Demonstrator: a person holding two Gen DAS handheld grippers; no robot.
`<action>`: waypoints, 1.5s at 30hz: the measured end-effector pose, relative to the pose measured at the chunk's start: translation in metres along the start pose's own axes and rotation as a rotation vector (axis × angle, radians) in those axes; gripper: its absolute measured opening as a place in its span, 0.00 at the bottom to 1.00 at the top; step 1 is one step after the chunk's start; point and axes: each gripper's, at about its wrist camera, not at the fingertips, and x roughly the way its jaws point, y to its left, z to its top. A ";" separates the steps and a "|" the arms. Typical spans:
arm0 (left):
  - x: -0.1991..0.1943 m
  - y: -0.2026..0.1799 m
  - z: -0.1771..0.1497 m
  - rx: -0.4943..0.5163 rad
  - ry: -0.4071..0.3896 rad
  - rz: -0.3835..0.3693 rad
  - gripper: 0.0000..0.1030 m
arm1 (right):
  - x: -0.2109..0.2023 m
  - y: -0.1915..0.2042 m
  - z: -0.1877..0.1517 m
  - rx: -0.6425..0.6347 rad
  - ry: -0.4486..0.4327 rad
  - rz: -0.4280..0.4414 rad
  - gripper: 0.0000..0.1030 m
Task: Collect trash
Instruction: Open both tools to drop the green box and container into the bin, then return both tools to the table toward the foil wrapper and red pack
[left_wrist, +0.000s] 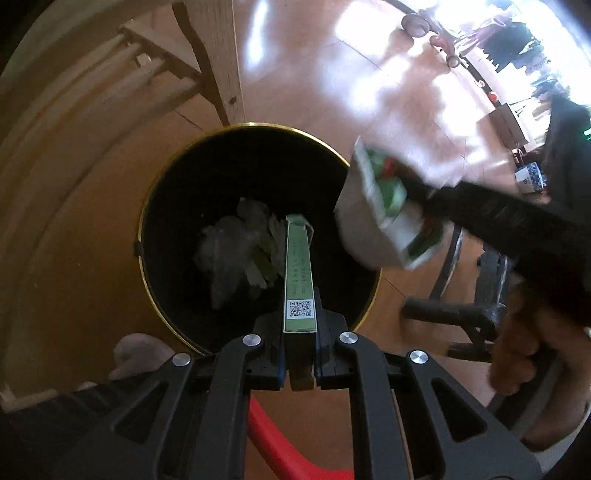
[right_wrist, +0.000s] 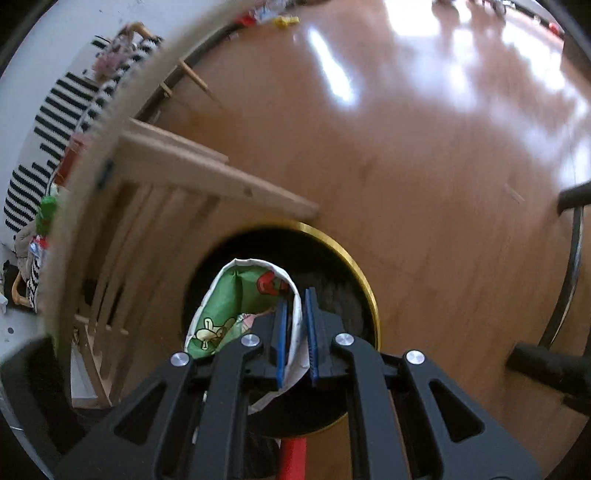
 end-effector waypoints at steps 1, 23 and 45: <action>-0.001 0.001 -0.001 -0.004 0.000 -0.008 0.09 | 0.003 -0.001 -0.003 -0.003 0.006 -0.006 0.10; -0.038 -0.031 -0.005 0.078 -0.137 -0.002 0.94 | -0.059 0.009 0.031 -0.031 -0.187 0.011 0.95; -0.276 0.244 -0.004 -0.539 -0.594 0.417 0.94 | -0.064 0.234 0.057 -0.526 -0.372 0.094 0.95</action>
